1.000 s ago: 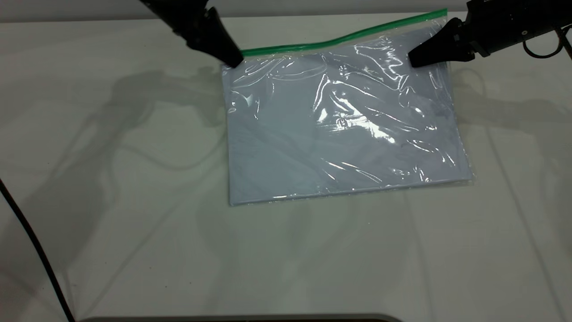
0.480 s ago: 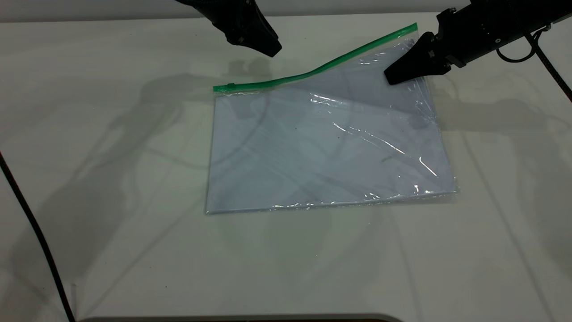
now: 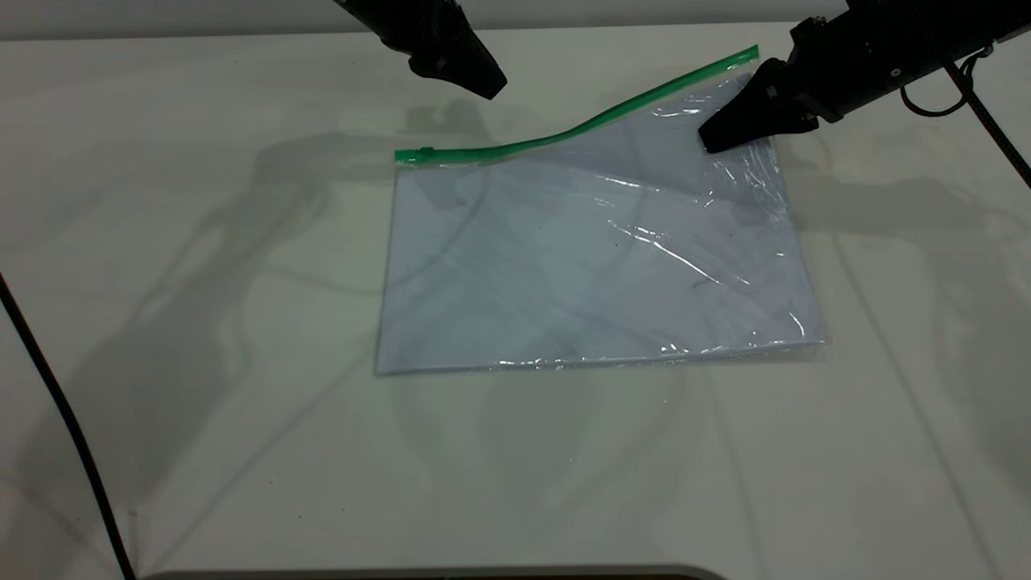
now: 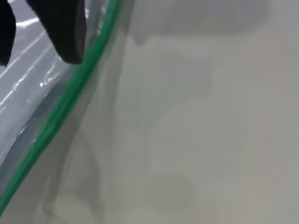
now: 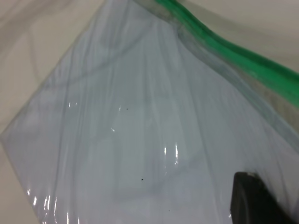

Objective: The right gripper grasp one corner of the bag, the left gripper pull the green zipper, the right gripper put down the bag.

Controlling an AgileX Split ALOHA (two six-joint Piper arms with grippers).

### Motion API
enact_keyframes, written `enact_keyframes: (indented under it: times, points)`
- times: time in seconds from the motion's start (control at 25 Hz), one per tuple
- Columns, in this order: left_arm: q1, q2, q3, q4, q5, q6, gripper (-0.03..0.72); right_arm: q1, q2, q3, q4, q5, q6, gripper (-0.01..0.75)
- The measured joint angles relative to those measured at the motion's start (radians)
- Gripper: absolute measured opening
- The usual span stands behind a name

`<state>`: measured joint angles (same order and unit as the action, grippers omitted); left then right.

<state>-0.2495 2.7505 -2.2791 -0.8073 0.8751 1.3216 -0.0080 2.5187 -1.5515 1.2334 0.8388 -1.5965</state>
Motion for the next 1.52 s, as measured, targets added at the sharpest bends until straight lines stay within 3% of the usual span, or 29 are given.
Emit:
enact_keyframes:
  times: [0.12,0.36,0.48,0.72,0.96,1.2,1.52]
  points:
    - [0.0,-0.015,0.0,0.037,0.007,-0.087,0.336,0.0,0.0,0.0,0.0,-0.019,0.029,0.209]
    - [0.0,-0.082,0.0,0.12,0.047,-0.232,0.336,-0.001,-0.001,0.0,-0.019,-0.095,0.113,0.561]
    - [0.0,-0.131,0.0,0.219,0.066,-0.33,0.348,-0.012,-0.028,0.0,-0.105,-0.152,0.183,0.641]
    - [0.0,-0.306,0.0,0.363,0.136,-0.501,0.459,-0.067,-0.24,0.001,-0.29,-0.15,0.36,0.629]
    - [0.0,-0.52,0.0,0.494,0.254,-0.707,0.568,-0.081,-0.53,0.002,-0.424,-0.045,0.532,0.596]
    - [0.0,-0.721,0.0,0.702,0.293,-0.976,0.578,-0.081,-0.821,0.003,-0.439,0.036,0.672,0.591]
    - [0.0,-0.957,0.005,0.83,0.293,-1.179,0.58,-0.081,-1.088,0.003,-0.552,0.202,0.87,0.591]
